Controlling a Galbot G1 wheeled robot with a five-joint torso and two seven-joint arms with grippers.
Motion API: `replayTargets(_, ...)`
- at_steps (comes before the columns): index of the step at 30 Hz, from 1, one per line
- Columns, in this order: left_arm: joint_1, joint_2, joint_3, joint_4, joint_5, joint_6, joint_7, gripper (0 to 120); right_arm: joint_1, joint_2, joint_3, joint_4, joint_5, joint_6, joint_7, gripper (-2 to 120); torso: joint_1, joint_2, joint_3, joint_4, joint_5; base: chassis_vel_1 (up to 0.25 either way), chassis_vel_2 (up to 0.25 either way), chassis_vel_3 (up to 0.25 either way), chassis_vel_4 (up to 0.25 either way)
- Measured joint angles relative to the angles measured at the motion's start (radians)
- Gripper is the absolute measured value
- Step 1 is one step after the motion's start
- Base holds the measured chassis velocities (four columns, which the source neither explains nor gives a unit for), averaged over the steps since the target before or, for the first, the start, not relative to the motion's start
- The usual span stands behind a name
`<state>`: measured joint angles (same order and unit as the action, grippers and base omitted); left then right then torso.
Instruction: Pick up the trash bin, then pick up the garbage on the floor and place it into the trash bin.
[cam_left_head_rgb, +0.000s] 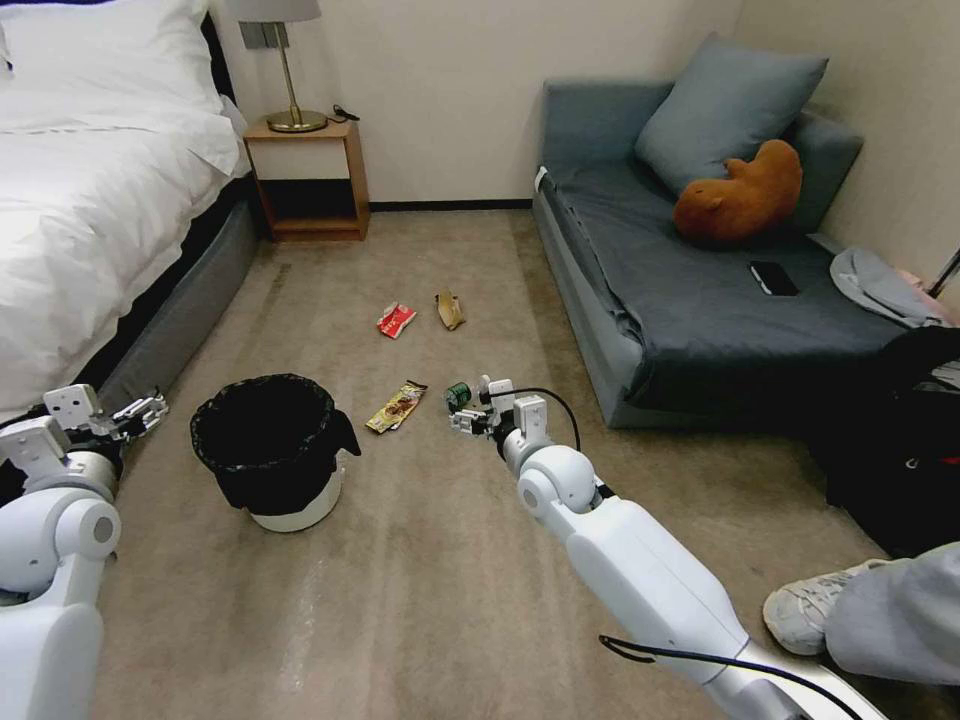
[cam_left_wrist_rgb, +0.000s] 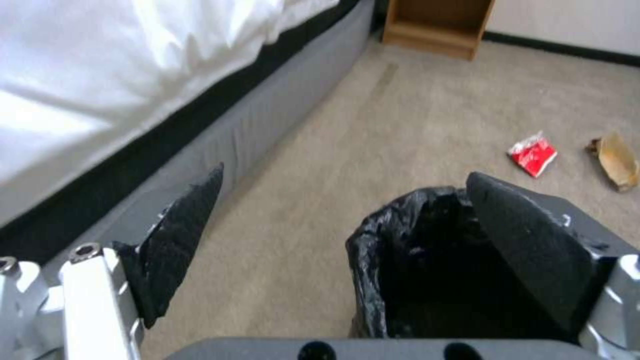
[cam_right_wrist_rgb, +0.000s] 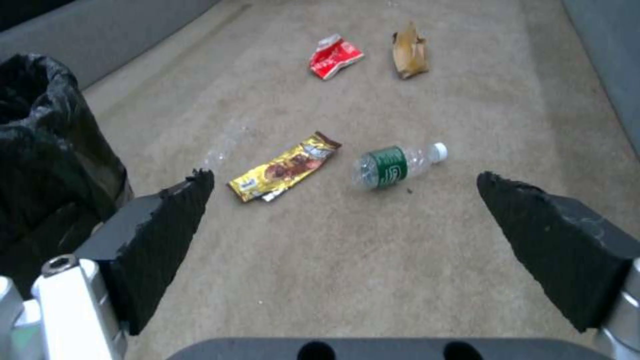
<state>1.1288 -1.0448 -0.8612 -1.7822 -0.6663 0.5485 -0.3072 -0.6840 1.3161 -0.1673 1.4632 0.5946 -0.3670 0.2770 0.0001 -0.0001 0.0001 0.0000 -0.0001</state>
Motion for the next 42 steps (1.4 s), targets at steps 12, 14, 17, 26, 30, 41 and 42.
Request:
replayTargets(12,-0.142,0.023,0.077,0.225,-0.054,0.039,0.006,97,-0.029,0.004,0.018,0.001,-0.01,0.01,-0.003,100,0.0,0.0,0.0,0.0,0.0,0.0,0.0,0.0,0.0)
replayTargets(14,-0.16,0.02,0.087,0.254,-0.055,0.041,0.014,97,-0.032,0.005,0.018,0.001,-0.011,0.01,-0.003,100,0.0,0.0,0.0,0.0,0.0,0.0,0.0,0.0,0.0)
replayTargets(17,-0.19,0.014,0.102,0.304,-0.051,0.043,0.024,94,-0.036,0.006,0.02,0.003,-0.012,0.01,-0.002,100,0.0,0.0,0.0,-0.0001,0.0001,0.0,0.0,0.0,0.0)
replayTargets(26,-0.26,-0.015,0.139,0.448,0.01,0.028,0.067,90,-0.05,0.008,0.026,0.008,-0.013,0.01,0.0,100,0.0,0.0,0.0,0.0002,0.0001,0.0,0.0,0.0,0.0)
replayTargets(30,-0.294,-0.03,0.158,0.493,0.031,0.021,0.077,91,-0.058,0.008,0.026,0.011,-0.015,0.011,0.0,100,0.0,0.0,0.0,0.0,0.0001,0.0,0.0,0.0,0.0)
replayTargets(41,-0.336,-0.056,0.2,0.542,0.078,0.016,0.084,91,-0.061,0.008,0.016,0.012,-0.014,0.021,-0.003,100,0.0,0.0,0.0,0.0,0.0001,0.0,0.0,0.0,0.0)
replayTargets(42,-0.34,-0.058,0.205,0.55,0.084,0.016,0.084,91,-0.058,0.008,0.014,0.013,-0.013,0.022,-0.003,100,0.0,0.0,0.0,0.0,0.0001,0.0,0.0,0.0,0.0)
